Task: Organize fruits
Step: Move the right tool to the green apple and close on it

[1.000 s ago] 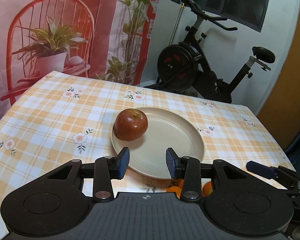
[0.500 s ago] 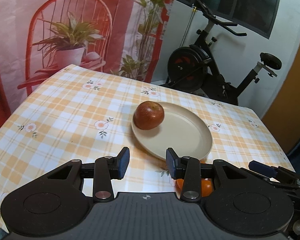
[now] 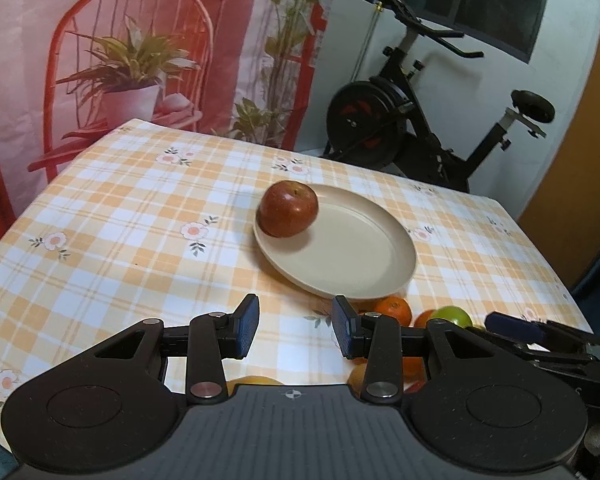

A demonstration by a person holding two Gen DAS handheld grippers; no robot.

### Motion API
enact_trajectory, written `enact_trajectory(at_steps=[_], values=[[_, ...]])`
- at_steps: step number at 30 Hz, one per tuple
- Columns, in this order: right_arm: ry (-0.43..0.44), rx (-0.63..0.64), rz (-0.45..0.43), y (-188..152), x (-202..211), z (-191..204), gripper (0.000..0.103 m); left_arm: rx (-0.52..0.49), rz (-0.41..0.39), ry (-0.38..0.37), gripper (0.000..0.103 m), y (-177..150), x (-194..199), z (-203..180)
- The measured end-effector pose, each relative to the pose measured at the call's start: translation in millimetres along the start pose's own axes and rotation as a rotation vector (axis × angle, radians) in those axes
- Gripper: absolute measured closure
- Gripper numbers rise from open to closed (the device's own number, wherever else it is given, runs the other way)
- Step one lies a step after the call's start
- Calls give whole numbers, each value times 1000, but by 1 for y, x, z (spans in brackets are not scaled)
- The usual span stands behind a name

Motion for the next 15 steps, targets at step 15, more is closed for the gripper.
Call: enact_trajectory(at_steps=[15], values=[[4,50,11,0,-6,0,47,-10,12,-10,61,-3,-6,-2]])
Point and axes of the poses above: each gripper's, at about its wrist camera, not at the fingertips, and x roughly against the way its jaws point, z to its left, y to its top, the point moved 2 cm from there along -x, roughly the way its jaws point, and after that the axes turned 4 degrees about y, right-handed, at the moved point
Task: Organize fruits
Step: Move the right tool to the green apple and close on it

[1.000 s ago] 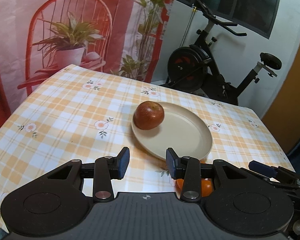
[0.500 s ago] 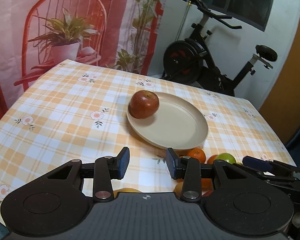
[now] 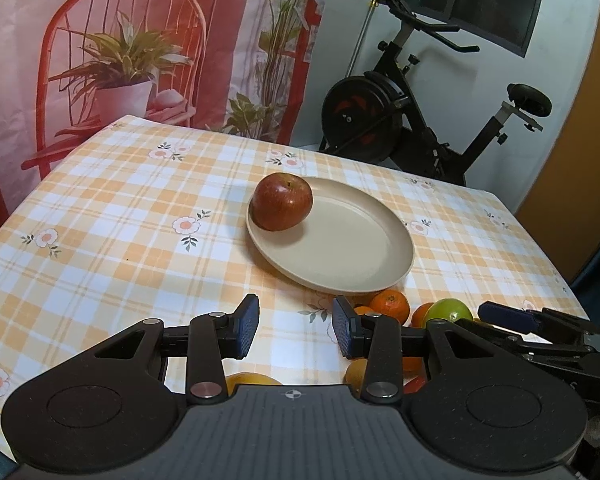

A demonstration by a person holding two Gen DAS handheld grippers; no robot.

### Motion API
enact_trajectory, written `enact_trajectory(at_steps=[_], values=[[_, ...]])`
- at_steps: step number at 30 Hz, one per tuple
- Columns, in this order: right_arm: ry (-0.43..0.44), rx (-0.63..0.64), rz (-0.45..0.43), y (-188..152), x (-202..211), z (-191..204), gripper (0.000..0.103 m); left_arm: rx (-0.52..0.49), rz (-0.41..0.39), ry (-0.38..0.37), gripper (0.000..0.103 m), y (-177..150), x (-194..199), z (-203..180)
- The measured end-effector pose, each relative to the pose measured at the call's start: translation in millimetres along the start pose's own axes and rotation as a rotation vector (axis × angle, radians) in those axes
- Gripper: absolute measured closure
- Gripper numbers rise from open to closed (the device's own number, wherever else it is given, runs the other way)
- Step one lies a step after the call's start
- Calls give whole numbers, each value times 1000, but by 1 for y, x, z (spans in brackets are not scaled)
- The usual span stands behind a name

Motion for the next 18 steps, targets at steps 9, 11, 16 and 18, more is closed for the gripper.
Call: enact_trajectory(at_steps=[9,11,16,18], values=[[1,64,44,5,-16,2,50,-25,19,-17,61,-3,-5,-3],[5,69,65,4,-21,1,56,-28,23,-20,61,-4,-5,-3],[14,88,79,3,-23,3,59,-41,41,-27,61,-5,-9,-4],[18,81,74,3,-22,2,60,-57,38,-38,61,-5,-9,-4]])
Point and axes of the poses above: each gripper's, at about its wrist camera, not at the fingertips, and x roughly against the way its jaws point, z to its left, y to its top, the point moved 2 cm from there along -x, roughly the way its jaws point, and after that the axes turned 4 degrees about y, right-handed, at the moved point
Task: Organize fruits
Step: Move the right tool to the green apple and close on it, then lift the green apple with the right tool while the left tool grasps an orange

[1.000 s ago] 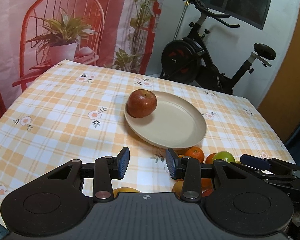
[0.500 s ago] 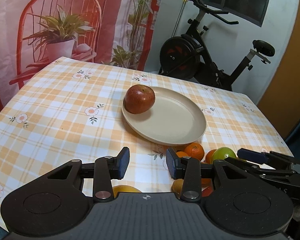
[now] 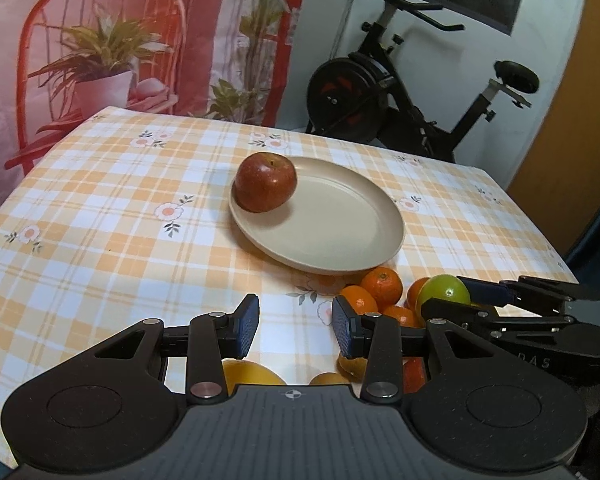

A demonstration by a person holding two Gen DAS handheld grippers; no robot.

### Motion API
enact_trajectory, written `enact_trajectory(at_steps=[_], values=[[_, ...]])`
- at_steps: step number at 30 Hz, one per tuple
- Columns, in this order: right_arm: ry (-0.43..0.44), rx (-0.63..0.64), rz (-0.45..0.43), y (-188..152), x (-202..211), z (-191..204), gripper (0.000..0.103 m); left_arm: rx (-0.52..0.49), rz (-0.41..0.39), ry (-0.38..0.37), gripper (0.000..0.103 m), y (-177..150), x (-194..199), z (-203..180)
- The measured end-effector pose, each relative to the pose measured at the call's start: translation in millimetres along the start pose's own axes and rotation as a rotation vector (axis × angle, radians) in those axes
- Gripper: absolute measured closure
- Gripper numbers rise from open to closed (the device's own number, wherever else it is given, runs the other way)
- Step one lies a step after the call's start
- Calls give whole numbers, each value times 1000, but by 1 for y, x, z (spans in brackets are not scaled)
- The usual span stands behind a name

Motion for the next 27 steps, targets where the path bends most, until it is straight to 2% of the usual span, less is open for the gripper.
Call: enact_trajectory(at_steps=[6,10,14,22,27], values=[[13,-35,-48,-1,12,-1,60,-26,10,-14,61,-1,-1,0],[10,-53,-74,-1,19,-2,60,-95,31,-27,65,-7,-3,-10],[10,-58,-90,0,24,-3,60,-159,44,-26,66,-13,-4,-20],[2,-69,-91,-1,26,-4,60,-137,51,-23,66,-13,-4,-17],[-14,-77,-106,0,29,-7,60,-143,48,-71,66,-3,-12,-24]])
Point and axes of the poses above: each gripper's, at about its wrist camera, not at the fingertips, and x roughly against the way its jaws point, z to its left, y to its top, the point moved 2 cm from there along -x, roughly the way its jaws point, and after that the axes turned 4 degrees about y, right-handed, at the moved point
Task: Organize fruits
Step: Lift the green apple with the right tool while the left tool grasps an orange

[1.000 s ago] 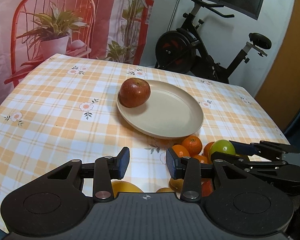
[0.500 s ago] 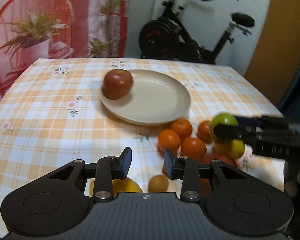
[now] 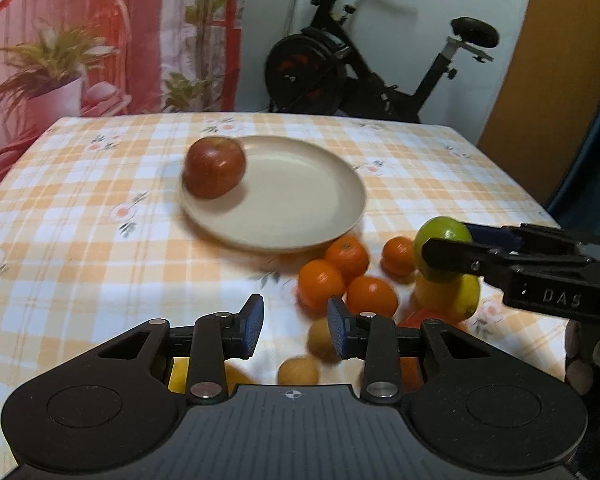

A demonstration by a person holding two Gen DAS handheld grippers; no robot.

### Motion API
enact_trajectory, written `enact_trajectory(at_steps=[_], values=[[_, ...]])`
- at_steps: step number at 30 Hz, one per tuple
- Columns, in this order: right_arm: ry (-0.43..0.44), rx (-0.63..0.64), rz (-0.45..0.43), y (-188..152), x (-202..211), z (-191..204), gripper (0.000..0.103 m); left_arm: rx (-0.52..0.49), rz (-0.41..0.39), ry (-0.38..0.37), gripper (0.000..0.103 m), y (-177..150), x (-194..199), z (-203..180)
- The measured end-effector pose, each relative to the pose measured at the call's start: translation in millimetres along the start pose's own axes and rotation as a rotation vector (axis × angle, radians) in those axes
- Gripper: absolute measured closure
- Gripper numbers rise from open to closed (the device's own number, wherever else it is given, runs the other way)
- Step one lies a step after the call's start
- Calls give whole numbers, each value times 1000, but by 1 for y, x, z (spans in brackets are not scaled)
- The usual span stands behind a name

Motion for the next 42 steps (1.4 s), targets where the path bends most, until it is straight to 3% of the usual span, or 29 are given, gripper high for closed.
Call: enact_trajectory(at_steps=[3,14,20,42], values=[[-8,-4,-14,2,3,-2,60,-13,10,-32,66,7,-11,-4],[-13,-28,-33,3,5,-11,60,199,95,-104,69,19,-45,10],[-12,-41,-35,1,4,-15,60,242,121,-112,69,20,-58,9],[-6,-58,-39,0,4,-19,59,210,150,-71,67,13,-67,9]])
Point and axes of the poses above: each gripper's, at about its wrist camera, not at the fingertips, and x roughly against the way its jaws point, z to its left, y to its top, the point moved 2 cm from there along -x, roughly the way its jaws point, and after that the axes turned 4 degrees about y, right-handed, at the moved point
